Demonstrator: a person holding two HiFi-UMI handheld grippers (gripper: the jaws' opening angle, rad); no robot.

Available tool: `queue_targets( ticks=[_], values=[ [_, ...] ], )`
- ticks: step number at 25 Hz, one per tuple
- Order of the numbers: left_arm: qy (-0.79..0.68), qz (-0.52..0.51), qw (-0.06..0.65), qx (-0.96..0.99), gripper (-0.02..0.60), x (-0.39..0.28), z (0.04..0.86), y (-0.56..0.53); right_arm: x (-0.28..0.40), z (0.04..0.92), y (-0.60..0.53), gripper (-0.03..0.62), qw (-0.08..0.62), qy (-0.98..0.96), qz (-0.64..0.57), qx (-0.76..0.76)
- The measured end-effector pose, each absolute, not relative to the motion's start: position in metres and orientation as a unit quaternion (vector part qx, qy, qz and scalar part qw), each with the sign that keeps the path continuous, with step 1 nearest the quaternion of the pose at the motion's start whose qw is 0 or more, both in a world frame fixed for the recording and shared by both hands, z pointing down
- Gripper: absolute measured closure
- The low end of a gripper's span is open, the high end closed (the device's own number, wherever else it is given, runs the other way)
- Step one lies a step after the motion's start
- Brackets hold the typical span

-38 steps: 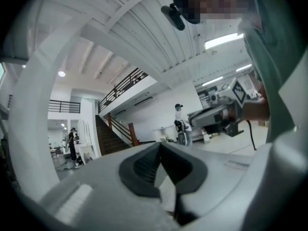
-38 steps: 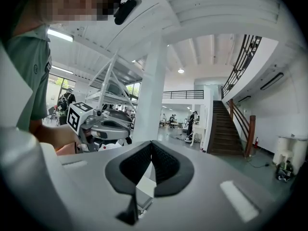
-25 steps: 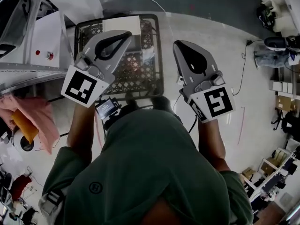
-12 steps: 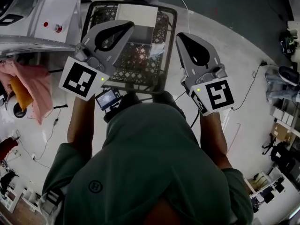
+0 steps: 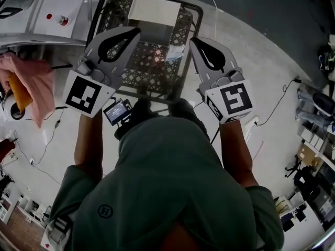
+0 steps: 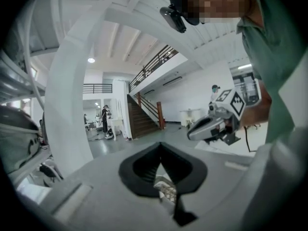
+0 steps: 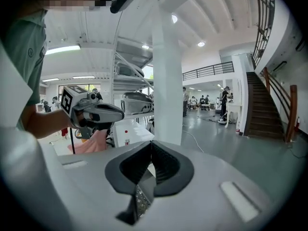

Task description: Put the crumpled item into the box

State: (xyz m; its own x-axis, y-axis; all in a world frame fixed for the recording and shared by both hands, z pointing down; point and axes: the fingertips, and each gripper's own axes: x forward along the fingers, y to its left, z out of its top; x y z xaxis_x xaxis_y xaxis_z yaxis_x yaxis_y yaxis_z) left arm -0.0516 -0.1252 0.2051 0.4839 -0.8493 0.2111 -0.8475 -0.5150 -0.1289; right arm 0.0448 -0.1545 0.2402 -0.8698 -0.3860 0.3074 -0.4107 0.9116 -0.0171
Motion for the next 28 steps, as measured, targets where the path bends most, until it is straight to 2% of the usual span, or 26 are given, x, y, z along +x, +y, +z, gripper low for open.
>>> queue_targets(
  ticks=[11, 28],
  values=[
    [0.503, -0.141, -0.046, -0.852, 0.578, -0.060, 0.253, -0.145, 0.039, 0.324, -0.194, 0.557, 0.206, -0.954, 0.091, 0.200],
    [0.500, -0.157, -0.122, -0.843, 0.578, -0.075, 0.384, -0.164, 0.036, 0.523, -0.219, 0.510, 0.318, -0.916, 0.161, 0.185]
  ],
)
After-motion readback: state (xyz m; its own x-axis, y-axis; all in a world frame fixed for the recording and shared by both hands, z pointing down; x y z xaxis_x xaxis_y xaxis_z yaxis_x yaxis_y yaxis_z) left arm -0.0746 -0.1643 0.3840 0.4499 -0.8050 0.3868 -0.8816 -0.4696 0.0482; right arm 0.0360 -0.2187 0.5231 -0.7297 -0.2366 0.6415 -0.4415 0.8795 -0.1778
